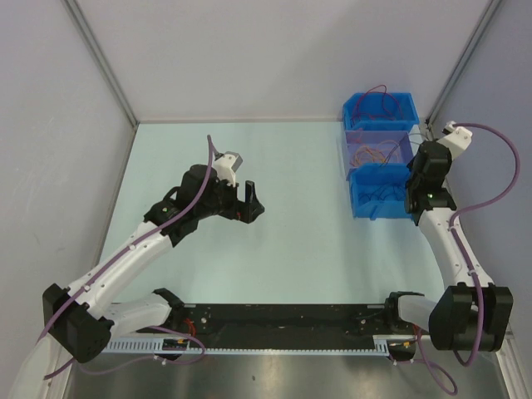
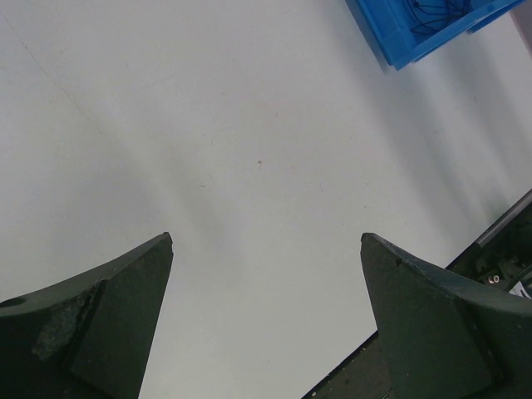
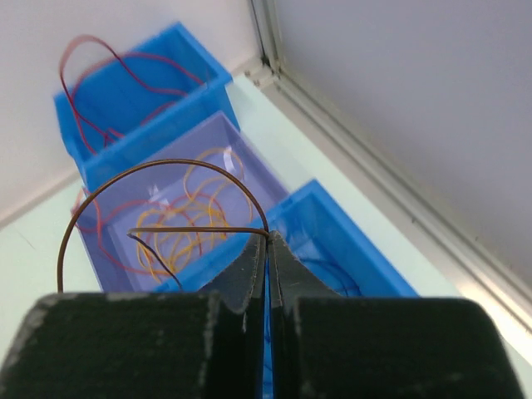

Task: Untangle the cables

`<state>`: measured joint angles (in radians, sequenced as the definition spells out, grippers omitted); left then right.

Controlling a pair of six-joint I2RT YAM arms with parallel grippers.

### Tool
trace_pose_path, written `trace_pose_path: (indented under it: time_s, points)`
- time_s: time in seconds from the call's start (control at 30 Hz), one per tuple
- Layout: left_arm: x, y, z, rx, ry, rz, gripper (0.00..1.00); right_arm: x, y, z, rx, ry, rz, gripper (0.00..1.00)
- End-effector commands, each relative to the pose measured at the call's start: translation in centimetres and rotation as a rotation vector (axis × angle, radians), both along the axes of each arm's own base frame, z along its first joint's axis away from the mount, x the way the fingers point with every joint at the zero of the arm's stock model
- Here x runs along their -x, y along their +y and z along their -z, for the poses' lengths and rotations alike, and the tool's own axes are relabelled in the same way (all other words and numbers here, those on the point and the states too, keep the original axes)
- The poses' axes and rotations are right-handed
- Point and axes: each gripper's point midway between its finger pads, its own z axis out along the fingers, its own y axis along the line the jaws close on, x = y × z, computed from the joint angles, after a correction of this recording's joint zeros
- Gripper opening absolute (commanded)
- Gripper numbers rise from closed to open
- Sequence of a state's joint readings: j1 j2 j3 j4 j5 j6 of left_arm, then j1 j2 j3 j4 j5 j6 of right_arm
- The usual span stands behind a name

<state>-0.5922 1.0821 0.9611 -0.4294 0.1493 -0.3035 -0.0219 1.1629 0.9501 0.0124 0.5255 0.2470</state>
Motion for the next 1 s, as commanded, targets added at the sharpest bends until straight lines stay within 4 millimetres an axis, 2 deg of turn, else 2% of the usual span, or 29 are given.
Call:
trace_pose_path:
  time_s: [0.0, 0.1, 0.23, 0.37, 0.47, 0.63, 0.67, 0.7, 0.73, 0.8, 0.9, 0.97]
  points:
    - [-0.3, 0.3, -0.4, -0.007, -0.035, 0.005, 1.00, 0.0, 0.5, 3.2, -0.069, 0.037, -0.002, 0.00]
    - [-0.3, 0.3, -0.4, -0.006, -0.034, 0.002, 1.00, 0.8, 0.5, 5.8, -0.089, 0.097, 0.013, 0.00]
    - [-0.2, 0.4, -0.5, -0.003, -0.039, 0.002, 1.00, 1.1, 0.4, 7.5, -0.100, 0.144, 0.030, 0.00]
    - [-0.2, 0.4, -0.7, 0.002, -0.042, 0.005, 1.00, 0.8, 0.4, 10.3, -0.123, 0.224, 0.032, 0.00]
    - [-0.2, 0.4, -0.6, 0.001, -0.042, 0.003, 1.00, 0.8, 0.4, 11.1, -0.139, 0.242, 0.032, 0.00]
    - [-0.1, 0.5, -0.5, -0.003, -0.039, -0.001, 1.00, 0.6, -0.2, 10.5, -0.175, 0.229, 0.024, 0.00]
    - [-0.1, 0.5, -0.5, -0.001, -0.039, 0.000, 1.00, 0.7, -0.2, 10.5, -0.186, 0.235, 0.025, 0.14]
    - [-0.1, 0.6, -0.6, 0.000, -0.041, -0.002, 1.00, 0.6, -0.2, 10.4, -0.194, 0.238, 0.018, 0.23]
    - [-0.1, 0.6, -0.7, 0.001, -0.044, -0.001, 1.00, 0.6, -0.2, 10.0, -0.197, 0.236, 0.015, 0.38]
    - [-0.1, 0.6, -0.7, 0.002, -0.044, -0.003, 1.00, 0.8, -0.1, 9.2, -0.196, 0.218, 0.011, 0.52]
    - [-0.1, 0.6, -0.6, 0.003, -0.041, -0.001, 1.00, 1.1, -0.4, 7.2, -0.175, 0.182, 0.017, 0.62]
    - [-0.1, 0.6, -0.6, 0.002, -0.041, -0.002, 1.00, 1.3, -0.5, 6.1, -0.169, 0.160, 0.015, 0.63]
